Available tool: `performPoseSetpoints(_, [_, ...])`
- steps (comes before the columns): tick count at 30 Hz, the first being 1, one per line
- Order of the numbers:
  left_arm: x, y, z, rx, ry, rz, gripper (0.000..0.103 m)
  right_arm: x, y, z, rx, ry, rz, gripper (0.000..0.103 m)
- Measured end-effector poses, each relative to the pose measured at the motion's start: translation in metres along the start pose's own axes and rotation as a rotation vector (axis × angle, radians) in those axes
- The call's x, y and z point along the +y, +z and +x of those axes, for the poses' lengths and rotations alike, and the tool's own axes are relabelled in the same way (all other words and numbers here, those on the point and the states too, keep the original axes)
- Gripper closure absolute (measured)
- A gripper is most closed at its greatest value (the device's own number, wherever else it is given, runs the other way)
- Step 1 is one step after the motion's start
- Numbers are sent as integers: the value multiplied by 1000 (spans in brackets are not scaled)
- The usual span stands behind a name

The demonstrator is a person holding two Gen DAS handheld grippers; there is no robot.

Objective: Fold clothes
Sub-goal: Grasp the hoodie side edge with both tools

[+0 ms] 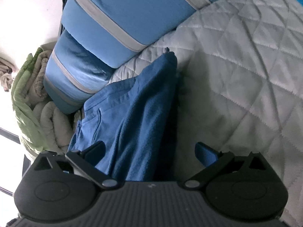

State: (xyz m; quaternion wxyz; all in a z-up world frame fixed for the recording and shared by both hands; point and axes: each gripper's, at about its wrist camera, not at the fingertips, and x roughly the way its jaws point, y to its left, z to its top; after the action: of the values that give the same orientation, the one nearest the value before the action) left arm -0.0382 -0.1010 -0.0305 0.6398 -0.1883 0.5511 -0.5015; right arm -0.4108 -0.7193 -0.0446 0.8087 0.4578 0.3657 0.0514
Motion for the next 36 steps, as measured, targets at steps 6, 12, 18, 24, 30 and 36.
performPoseSetpoints(6, [4, 1, 14, 27, -56, -14, 7, -5, 0, 12, 25, 70, 12, 1])
performPoseSetpoints(12, [8, 4, 23, 5, -117, -46, 7, -5, 1, 30, 46, 144, 30, 1])
performPoseSetpoints(18, [7, 3, 26, 4, -128, -42, 8, -4, 3, 43, 47, 162, 28, 1])
performPoseSetpoints(24, [7, 0, 25, -2, -101, -36, 19, -4, 1, 42, 39, 157, 23, 1])
performPoseSetpoints(30, [5, -2, 23, -2, -17, -75, 55, 5, -3, 44, 44, 57, 10, 28])
performPoseSetpoints(36, [-15, -4, 24, -4, 56, -64, 78, 17, -10, 43, 39, -44, -30, 69])
